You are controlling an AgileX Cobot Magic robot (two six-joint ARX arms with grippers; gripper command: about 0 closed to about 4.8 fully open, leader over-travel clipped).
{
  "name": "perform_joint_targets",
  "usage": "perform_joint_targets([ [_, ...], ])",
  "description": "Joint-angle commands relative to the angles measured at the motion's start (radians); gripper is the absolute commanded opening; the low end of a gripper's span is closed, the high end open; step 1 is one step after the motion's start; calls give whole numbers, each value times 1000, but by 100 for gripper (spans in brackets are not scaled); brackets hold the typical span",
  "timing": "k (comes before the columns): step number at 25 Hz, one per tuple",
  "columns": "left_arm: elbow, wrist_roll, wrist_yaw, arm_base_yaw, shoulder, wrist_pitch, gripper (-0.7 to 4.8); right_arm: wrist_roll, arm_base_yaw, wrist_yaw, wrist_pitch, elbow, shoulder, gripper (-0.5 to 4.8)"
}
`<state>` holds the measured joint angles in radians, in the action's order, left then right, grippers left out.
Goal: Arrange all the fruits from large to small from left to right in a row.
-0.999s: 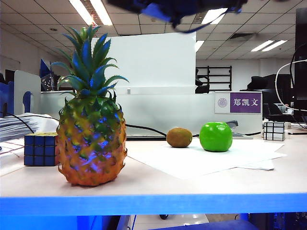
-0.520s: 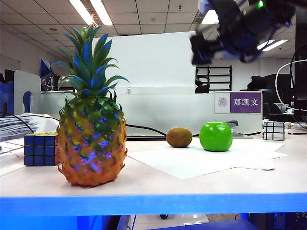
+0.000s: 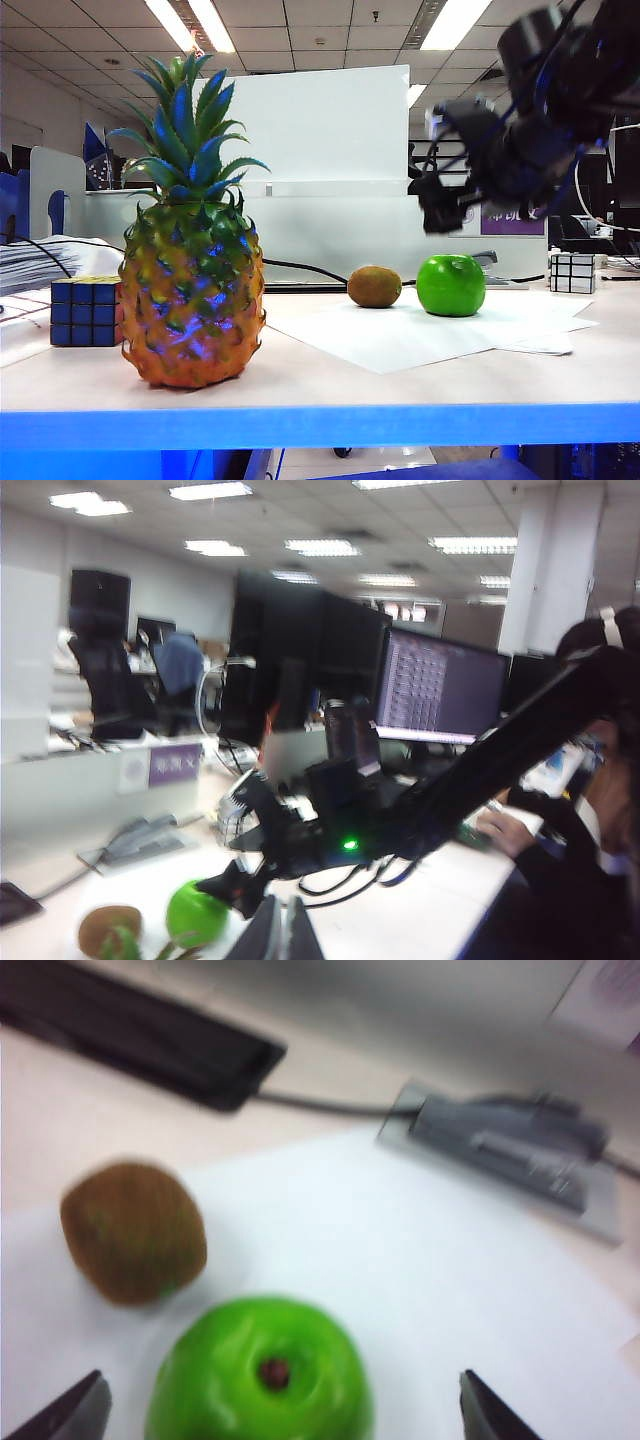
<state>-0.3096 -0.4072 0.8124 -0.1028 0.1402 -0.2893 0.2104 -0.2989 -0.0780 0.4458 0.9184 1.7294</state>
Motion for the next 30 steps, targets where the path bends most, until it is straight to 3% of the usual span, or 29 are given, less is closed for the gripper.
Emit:
perform_joint_targets([
  [1,-136,66,92,-10,177,74,21,-4,2,-34,54,11,53,479],
  [5,-327,198,94,-10,376,200,21,-9,13,-35,98,13,69,479],
  [11,-610,231,172,-23,672,402,22,-54,33,-32,100,34,120,479],
  [14,-643,292,165,-49,698,401,22,-69,35,-4,85,34,143,479],
  [20,-647,296,169,-52,721,478,22,-106,35,20,77,34,162,479],
  [30,-649,306,167,-52,721,465,22,-139,35,77,62,34,178,479],
])
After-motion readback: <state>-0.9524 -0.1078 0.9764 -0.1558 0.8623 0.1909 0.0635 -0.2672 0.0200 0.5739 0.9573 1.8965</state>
